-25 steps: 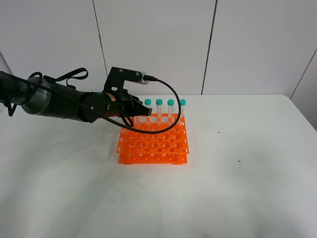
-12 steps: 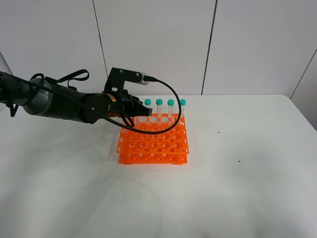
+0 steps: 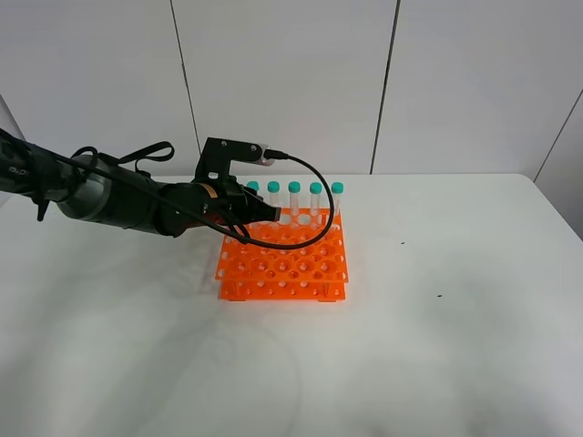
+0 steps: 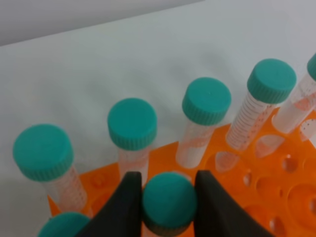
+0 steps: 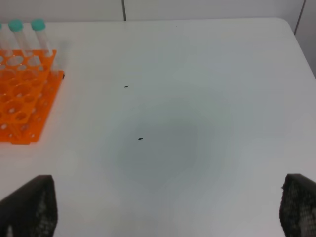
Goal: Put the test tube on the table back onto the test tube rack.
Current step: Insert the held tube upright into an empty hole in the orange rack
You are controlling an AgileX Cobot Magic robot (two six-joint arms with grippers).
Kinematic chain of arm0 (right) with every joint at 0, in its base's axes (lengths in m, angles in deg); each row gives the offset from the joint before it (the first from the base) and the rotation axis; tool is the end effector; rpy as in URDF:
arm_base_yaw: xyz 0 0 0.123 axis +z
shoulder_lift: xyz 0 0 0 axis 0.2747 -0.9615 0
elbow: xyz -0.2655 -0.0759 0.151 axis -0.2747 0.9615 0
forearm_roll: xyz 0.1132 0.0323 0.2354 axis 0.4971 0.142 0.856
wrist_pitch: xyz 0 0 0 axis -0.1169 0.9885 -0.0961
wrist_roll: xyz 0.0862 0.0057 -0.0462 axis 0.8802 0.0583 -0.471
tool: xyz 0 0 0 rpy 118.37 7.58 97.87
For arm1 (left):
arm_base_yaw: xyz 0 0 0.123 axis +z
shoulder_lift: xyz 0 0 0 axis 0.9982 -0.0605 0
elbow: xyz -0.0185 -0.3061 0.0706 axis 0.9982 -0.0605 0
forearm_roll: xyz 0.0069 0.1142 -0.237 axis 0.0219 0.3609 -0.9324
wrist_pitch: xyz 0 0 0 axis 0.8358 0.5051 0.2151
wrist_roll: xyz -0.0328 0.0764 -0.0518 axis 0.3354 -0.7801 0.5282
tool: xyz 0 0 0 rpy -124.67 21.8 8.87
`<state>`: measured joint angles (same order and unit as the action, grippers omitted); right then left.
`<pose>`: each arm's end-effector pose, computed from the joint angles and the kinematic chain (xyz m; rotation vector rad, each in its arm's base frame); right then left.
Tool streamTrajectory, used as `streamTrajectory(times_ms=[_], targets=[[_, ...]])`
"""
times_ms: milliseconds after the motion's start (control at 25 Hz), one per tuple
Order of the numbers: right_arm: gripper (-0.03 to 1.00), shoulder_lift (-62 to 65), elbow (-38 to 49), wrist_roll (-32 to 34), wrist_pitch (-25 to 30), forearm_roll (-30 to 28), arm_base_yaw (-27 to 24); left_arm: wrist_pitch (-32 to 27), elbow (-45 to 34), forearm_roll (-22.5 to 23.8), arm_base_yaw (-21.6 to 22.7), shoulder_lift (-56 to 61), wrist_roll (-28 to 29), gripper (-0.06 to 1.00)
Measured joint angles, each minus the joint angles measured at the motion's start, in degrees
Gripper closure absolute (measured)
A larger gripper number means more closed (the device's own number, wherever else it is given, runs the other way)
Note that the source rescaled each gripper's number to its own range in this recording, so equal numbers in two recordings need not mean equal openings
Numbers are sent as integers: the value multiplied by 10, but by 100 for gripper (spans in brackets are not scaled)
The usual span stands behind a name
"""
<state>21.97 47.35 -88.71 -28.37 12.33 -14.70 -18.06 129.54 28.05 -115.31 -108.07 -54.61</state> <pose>-0.0171 0.0019 0.2794 -0.0414 2.0188 0.0357 0.3913 -0.2089 0.1715 0.4248 1.9851 -0.2921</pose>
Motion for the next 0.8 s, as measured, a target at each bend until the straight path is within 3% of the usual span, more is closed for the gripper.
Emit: streamTrajectory(times_ms=[480, 640, 800], targets=[[-3, 0, 0, 0, 0, 0, 0, 3, 0, 0, 0, -1, 2, 93], [-3, 0, 0, 0, 0, 0, 0, 1, 0, 0, 0, 0, 2, 67], [-3, 0, 0, 0, 0, 0, 0, -7, 0, 0, 0, 8, 3, 58]])
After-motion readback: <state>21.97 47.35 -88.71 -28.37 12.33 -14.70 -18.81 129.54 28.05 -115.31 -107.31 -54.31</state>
